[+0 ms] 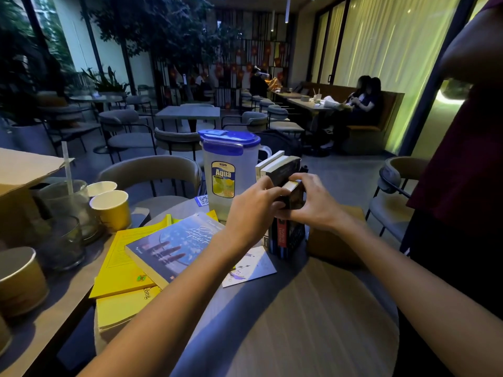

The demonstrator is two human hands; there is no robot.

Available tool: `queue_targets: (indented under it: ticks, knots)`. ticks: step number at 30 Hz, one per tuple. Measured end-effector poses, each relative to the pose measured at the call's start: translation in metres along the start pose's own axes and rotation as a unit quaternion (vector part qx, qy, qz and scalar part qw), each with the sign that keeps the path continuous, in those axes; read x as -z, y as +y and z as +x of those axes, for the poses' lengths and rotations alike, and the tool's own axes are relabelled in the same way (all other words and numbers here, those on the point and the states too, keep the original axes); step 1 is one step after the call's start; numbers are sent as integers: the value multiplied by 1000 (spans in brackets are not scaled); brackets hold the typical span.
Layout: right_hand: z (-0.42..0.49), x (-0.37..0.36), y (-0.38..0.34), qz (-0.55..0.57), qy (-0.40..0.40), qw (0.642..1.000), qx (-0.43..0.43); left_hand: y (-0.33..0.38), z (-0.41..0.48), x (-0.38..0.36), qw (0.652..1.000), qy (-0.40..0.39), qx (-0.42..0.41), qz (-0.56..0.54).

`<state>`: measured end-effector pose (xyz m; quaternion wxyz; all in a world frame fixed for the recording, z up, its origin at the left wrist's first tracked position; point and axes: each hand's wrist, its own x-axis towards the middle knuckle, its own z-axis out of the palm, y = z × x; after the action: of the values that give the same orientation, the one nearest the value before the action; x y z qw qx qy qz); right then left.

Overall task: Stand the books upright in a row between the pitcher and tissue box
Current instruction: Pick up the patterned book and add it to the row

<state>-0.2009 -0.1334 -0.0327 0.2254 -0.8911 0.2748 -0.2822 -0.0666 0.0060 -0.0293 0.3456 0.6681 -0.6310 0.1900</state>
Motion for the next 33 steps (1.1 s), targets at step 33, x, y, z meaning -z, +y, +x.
queue_targets:
  ticks: [33]
  knots:
    - [-8,38,-64,22,12,993,115,-47,-36,37,991,-81,96,-39]
